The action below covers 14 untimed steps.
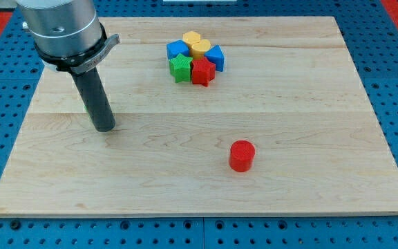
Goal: Move the green circle to the center
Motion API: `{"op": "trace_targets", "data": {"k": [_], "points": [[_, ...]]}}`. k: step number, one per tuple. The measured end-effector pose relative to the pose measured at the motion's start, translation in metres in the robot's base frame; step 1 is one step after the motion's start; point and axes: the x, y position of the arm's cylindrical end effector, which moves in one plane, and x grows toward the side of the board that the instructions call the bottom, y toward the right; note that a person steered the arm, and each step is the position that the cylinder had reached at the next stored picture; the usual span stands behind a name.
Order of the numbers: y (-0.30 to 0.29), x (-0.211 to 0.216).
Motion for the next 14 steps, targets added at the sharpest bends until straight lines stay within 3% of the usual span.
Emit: {"op": "trace_targets", "data": {"k": [1, 3, 5, 7, 9, 11, 14], "points": [[-0.004, 0.001], [-0.114, 0.005], [-0.078, -0.022], [-0.005, -0.023], [0.003, -0.065], [0.073, -0.044], [0.052, -0.015]]}}
